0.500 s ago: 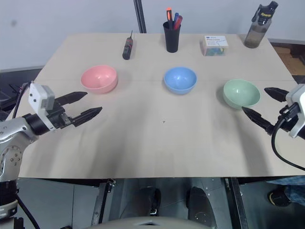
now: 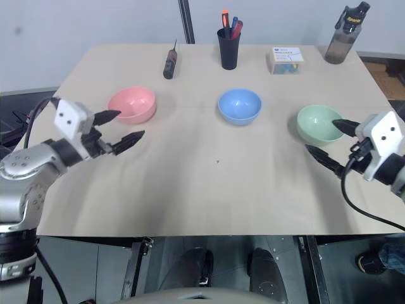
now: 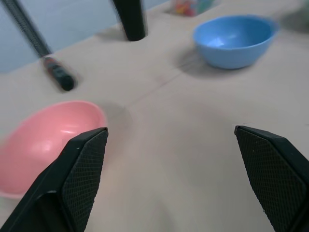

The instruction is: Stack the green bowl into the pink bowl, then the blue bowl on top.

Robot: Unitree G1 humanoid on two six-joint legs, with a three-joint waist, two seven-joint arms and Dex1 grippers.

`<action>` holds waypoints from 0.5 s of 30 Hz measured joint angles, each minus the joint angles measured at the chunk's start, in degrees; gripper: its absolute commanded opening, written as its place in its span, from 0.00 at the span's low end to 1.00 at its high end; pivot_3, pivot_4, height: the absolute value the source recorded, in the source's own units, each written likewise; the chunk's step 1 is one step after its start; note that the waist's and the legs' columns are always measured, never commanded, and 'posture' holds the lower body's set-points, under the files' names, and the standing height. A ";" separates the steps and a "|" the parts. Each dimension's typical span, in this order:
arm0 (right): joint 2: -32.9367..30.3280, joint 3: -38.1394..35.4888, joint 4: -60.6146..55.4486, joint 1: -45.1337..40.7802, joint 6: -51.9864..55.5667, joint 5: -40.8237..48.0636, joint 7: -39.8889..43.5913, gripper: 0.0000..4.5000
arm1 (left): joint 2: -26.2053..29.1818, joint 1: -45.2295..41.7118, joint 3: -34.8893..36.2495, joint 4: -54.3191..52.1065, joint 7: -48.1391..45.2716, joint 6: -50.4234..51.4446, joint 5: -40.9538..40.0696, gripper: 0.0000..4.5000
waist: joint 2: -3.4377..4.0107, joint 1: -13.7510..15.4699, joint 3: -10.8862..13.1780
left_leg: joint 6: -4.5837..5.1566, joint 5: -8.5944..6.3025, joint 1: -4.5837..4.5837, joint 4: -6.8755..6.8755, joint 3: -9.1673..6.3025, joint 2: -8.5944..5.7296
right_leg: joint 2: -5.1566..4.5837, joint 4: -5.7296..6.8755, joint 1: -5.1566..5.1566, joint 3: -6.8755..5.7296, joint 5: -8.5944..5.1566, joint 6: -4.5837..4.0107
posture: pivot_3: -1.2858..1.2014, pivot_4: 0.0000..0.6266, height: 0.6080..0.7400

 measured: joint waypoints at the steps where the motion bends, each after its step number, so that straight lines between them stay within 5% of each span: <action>1: 0.91 3.37 0.02 -2.39 -0.26 -0.57 -0.12 1.00 | 1.26 -3.17 -3.59 1.23 1.98 1.72 3.77 0.99 | -0.01 -0.10 0.00 | 0.00 0.00 0.01 0.00 0.00 -0.03 | 0.04 0.01 0.00 0.00 0.00 0.00 | 0.52 0.24 1.00; 7: 7.09 17.28 -0.12 -11.58 -2.68 -3.61 -0.57 1.00 | 0.47 -17.63 -13.30 11.12 4.69 5.98 12.96 0.99 | -0.03 -0.20 0.03 | -0.18 0.10 -0.10 0.04 -0.03 -0.20 | 0.09 -0.01 -0.08 -0.03 0.00 0.01 | 0.52 0.24 1.00; 15: 13.44 25.93 3.31 -19.63 -6.54 -8.97 -0.94 1.00 | -4.31 -28.44 -26.67 29.44 2.99 6.52 24.01 0.94 | -0.10 -0.12 0.06 | -0.18 0.11 -0.25 0.06 -0.08 -0.30 | 0.08 -0.04 -0.17 -0.11 -0.01 0.01 | 0.52 0.24 1.00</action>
